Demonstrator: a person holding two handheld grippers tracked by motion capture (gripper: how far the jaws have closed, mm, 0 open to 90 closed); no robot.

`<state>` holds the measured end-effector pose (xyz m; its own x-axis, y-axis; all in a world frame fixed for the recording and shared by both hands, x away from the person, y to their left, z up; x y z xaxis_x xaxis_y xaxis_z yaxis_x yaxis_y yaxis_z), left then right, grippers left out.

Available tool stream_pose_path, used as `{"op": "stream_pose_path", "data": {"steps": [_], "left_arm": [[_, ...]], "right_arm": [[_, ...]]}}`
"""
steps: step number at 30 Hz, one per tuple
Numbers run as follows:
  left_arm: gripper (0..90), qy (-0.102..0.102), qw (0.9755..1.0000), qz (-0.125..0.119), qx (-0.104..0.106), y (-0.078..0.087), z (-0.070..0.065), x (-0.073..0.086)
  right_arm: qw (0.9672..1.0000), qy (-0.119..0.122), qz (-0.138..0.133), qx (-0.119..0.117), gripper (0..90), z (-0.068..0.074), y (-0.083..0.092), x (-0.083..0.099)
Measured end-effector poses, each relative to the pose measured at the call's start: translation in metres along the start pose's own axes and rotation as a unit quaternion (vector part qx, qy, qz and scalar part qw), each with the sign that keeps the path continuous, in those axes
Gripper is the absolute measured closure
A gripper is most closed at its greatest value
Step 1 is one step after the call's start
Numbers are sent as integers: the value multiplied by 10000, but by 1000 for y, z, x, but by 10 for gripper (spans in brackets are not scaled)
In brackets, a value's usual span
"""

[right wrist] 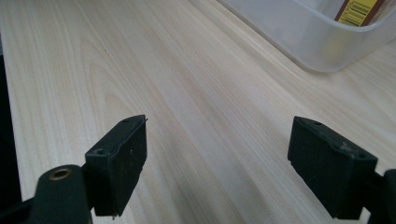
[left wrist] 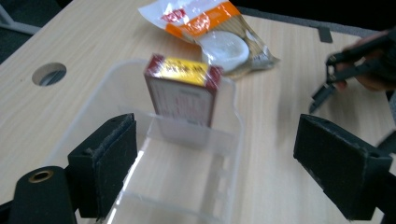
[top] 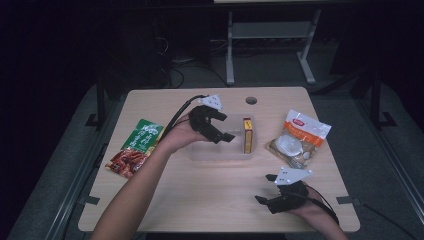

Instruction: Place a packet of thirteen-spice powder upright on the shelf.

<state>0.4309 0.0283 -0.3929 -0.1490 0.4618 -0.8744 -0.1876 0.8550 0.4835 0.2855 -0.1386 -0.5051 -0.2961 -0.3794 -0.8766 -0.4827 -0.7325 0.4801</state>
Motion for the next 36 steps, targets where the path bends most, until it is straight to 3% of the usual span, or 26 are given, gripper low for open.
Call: {"op": "stream_pose_path", "data": {"steps": [21, 36], "left_arm": [[141, 179, 9988, 185, -414, 58, -46, 68], [147, 563, 9947, 332, -796, 83, -60, 118]], "right_arm": [[10000, 31, 84, -11, 192, 3, -4, 1], [10000, 9, 99, -4, 192, 3, -6, 1]]}}
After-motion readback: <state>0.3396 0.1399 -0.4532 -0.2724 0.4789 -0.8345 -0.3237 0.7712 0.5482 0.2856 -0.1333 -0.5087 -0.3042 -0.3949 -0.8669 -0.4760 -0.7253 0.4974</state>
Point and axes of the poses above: each handheld gripper's, and its own axes: y roughly backward along the jaws, x roughly out of its underside, z roughly to its left, the point moved 8 cm from there along -y, roughly forward along the jaws, and after that the axes turned 11 degrees about -z, right-handed, at the moved point
